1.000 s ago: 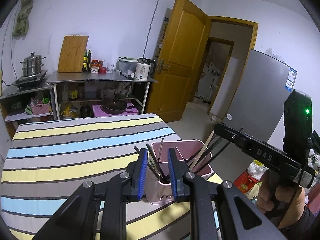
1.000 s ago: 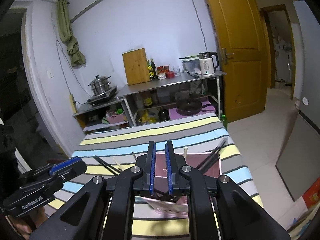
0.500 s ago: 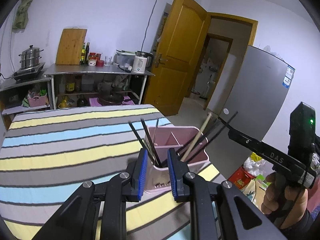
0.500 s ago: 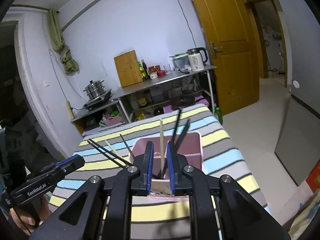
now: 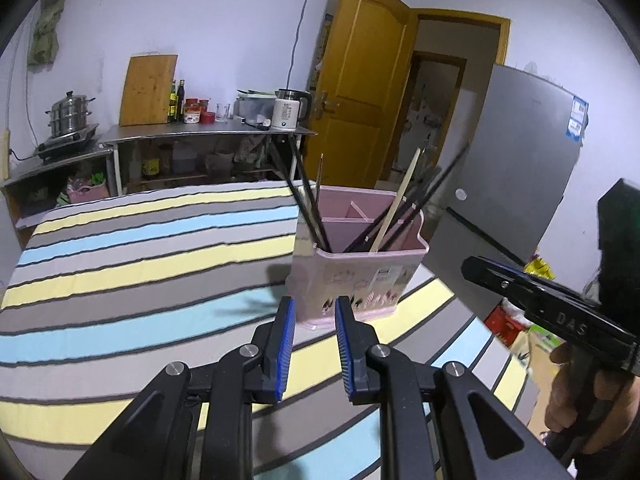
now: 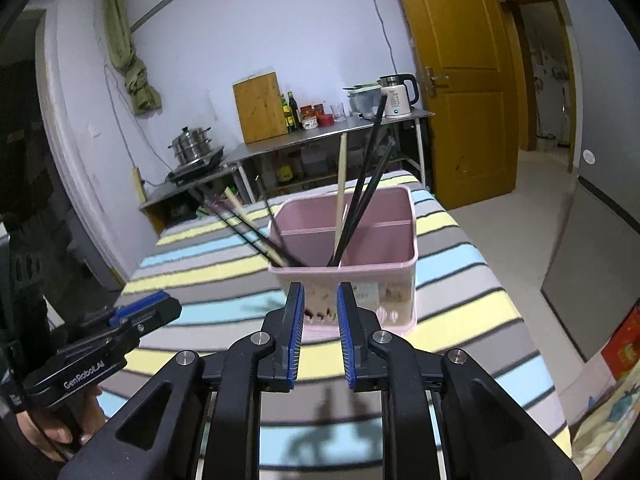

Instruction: Organize utensils

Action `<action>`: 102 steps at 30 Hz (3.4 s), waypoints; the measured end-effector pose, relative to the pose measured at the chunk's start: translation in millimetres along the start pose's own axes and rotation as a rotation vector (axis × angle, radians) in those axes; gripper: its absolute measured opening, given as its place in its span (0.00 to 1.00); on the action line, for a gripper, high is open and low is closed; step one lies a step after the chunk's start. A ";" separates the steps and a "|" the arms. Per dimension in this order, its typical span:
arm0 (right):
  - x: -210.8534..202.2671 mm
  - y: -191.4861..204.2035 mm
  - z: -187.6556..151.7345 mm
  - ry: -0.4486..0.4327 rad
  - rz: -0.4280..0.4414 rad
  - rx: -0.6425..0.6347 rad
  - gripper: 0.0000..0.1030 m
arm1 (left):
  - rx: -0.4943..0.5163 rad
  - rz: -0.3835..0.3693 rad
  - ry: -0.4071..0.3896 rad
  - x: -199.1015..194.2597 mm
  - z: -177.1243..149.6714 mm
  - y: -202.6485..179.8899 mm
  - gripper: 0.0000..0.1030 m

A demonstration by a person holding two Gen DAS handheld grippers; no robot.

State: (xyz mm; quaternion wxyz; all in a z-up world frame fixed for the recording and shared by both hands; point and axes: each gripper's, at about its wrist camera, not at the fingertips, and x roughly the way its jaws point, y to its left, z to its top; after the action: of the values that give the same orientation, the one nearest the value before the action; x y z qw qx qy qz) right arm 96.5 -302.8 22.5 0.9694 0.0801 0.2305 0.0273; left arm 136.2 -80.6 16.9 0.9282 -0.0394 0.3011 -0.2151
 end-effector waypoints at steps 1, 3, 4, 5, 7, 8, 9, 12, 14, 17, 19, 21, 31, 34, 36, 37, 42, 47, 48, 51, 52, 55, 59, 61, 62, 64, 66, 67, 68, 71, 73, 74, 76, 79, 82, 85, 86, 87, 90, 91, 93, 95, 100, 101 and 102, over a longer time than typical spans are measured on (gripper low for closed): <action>-1.7 3.1 -5.1 -0.003 -0.011 -0.014 0.17 | 0.006 0.006 0.000 -1.1 -4.2 -0.9 0.19; -5.3 7.7 -15.1 -0.005 -0.019 -0.036 0.18 | 0.023 0.024 -0.008 -4.0 -11.8 -1.3 0.19; -7.6 10.9 -20.9 -0.007 -0.022 -0.047 0.18 | 0.031 0.032 -0.013 -5.3 -14.7 -2.3 0.19; -9.5 12.8 -25.5 -0.008 -0.025 -0.056 0.18 | 0.037 0.041 -0.019 -7.7 -19.3 -3.8 0.19; -13.8 16.9 -34.1 -0.013 -0.032 -0.070 0.18 | 0.044 0.053 -0.029 -11.8 -25.3 -5.2 0.19; -15.9 18.0 -37.7 -0.016 -0.033 -0.071 0.18 | 0.050 0.064 -0.038 -14.5 -29.1 -6.6 0.19; -17.2 19.1 -40.0 -0.017 -0.032 -0.071 0.18 | 0.054 0.069 -0.044 -16.4 -31.1 -7.3 0.19; -22.8 22.1 -48.3 -0.024 -0.037 -0.075 0.18 | 0.054 0.079 -0.052 -22.1 -37.9 -8.7 0.19; -25.2 22.9 -51.6 -0.026 -0.039 -0.074 0.18 | 0.050 0.076 -0.058 -26.3 -42.7 -9.5 0.19; -30.1 25.7 -58.5 -0.033 -0.045 -0.081 0.19 | 0.049 0.065 -0.074 -32.2 -47.7 -10.4 0.19; -33.1 26.7 -60.9 -0.038 -0.051 -0.083 0.19 | 0.045 0.054 -0.081 -35.1 -50.2 -11.6 0.19; -35.0 28.0 -63.0 -0.043 -0.059 -0.090 0.19 | 0.049 0.055 -0.090 -37.2 -51.4 -11.9 0.19; -38.0 26.6 -68.1 -0.041 -0.070 -0.093 0.19 | 0.050 0.066 -0.095 -39.6 -59.3 -14.8 0.19; -37.2 25.0 -68.3 -0.041 -0.071 -0.095 0.19 | 0.053 0.066 -0.090 -39.5 -59.6 -15.6 0.19; -36.9 25.4 -68.3 -0.041 -0.070 -0.095 0.19 | 0.057 0.064 -0.090 -39.3 -59.8 -17.1 0.19; -36.6 25.6 -68.2 -0.041 -0.071 -0.096 0.19 | 0.058 0.065 -0.090 -39.2 -60.0 -17.5 0.19; -37.3 25.9 -69.5 -0.037 -0.070 -0.095 0.19 | 0.064 0.065 -0.084 -37.6 -60.4 -19.2 0.19; -37.9 27.7 -70.5 -0.034 -0.070 -0.097 0.19 | 0.068 0.068 -0.084 -37.7 -60.8 -20.2 0.19; -37.8 27.9 -70.5 -0.033 -0.070 -0.096 0.19 | 0.067 0.068 -0.083 -37.4 -60.9 -20.1 0.19; -37.4 29.3 -71.5 -0.031 -0.071 -0.097 0.19 | 0.067 0.067 -0.082 -37.5 -61.2 -20.3 0.19; -37.4 29.3 -71.5 -0.031 -0.071 -0.097 0.19 | 0.067 0.066 -0.083 -37.5 -61.4 -20.3 0.19; -37.5 30.0 -72.1 -0.030 -0.072 -0.099 0.19 | 0.068 0.064 -0.083 -38.9 -62.1 -20.5 0.19; -37.2 30.1 -72.5 -0.028 -0.073 -0.099 0.19 | 0.070 0.062 -0.083 -38.2 -61.6 -21.1 0.19; -37.0 30.5 -73.0 -0.026 -0.073 -0.101 0.19 | 0.070 0.059 -0.081 -37.7 -61.7 -20.9 0.19; -36.5 30.5 -73.2 -0.026 -0.074 -0.101 0.19 | 0.071 0.058 -0.081 -37.8 -61.8 -20.8 0.19; -36.5 30.6 -73.4 -0.025 -0.074 -0.101 0.19 | 0.071 0.058 -0.081 -37.4 -62.1 -20.7 0.19; -36.6 30.5 -73.3 -0.027 -0.075 -0.102 0.19 | 0.071 0.056 -0.081 -37.4 -62.4 -21.0 0.19; -36.5 30.6 -73.4 -0.026 -0.074 -0.101 0.19 | 0.071 0.056 -0.081 -37.0 -62.9 -21.7 0.19; -35.8 30.2 -73.0 -0.026 -0.074 -0.102 0.19 | 0.071 0.055 -0.081 -37.1 -62.9 -21.8 0.19; -35.7 30.3 -72.9 -0.025 -0.074 -0.102 0.19 | 0.071 0.055 -0.080 -36.7 -63.0 -22.0 0.19; -35.5 30.1 -73.6 -0.023 -0.075 -0.102 0.19 | 0.072 0.056 -0.080 -37.0 -63.2 -22.4 0.19; -35.0 30.0 -74.1 -0.023 -0.076 -0.103 0.19 | 0.074 0.056 -0.081 -37.1 -63.3 -22.7 0.19; -34.9 29.8 -74.3 -0.022 -0.075 -0.103 0.19 | 0.074 0.054 -0.080 -37.1 -63.1 -21.7 0.19; -33.9 30.3 -75.0 -0.020 -0.076 -0.104 0.19 | 0.075 0.055 -0.079 -36.8 -63.5 -21.3 0.19; -33.7 30.5 -75.2 -0.019 -0.077 -0.104 0.19 | 0.073 0.053 -0.074 -36.3 -64.4 -20.2 0.19; -33.8 30.6 -75.3 -0.020 -0.077 -0.105 0.19 | 0.073 0.052 -0.072 -35.9 -64.8 -19.7 0.19; -33.7 30.7 -74.8 -0.020 -0.076 -0.104 0.19 | 0.071 0.048 -0.070 -35.7 -65.1 -19.5 0.19; -33.5 30.3 -75.2 -0.020 -0.077 -0.104 0.19 | 0.072 0.047 -0.068 -35.3 -65.7 -20.0 0.19; -33.7 30.5 -75.1 -0.019 -0.076 -0.106 0.19 | 0.081 0.046 -0.065 -34.8 -67.3 -21.1 0.19; -33.7 30.8 -74.7 -0.019 -0.076 -0.105 0.19 | 0.084 0.045 -0.066 -35.1 -68.0 -21.1 0.19; -33.8 30.9 -74.7 -0.019 -0.077 -0.105 0.19 | 0.086 0.040 -0.067 -35.5 -68.5 -21.2 0.19; -34.3 31.2 -75.2 -0.019 -0.079 -0.107 0.19 | 0.083 0.033 -0.067 -35.6 -68.4 -20.5 0.19; -34.3 31.2 -75.6 -0.021 -0.081 -0.107 0.19 | 0.081 0.036 -0.069 -35.7 -68.8 -19.7 0.19; -34.0 30.9 -75.7 -0.021 -0.082 -0.108 0.19 | 0.080 0.035 -0.069 -35.7 -68.8 -19.8 0.19; -34.0 30.7 -75.4 -0.021 -0.083 -0.108 0.19 | 0.080 0.035 -0.071 -35.8 -68.7 -19.6 0.19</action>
State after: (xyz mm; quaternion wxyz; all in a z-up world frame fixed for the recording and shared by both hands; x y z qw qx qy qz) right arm 31.6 -264.8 -23.8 0.9749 0.0184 0.2217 -0.0011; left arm 63.3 -79.3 -15.8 0.9428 -0.0047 0.2598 -0.2090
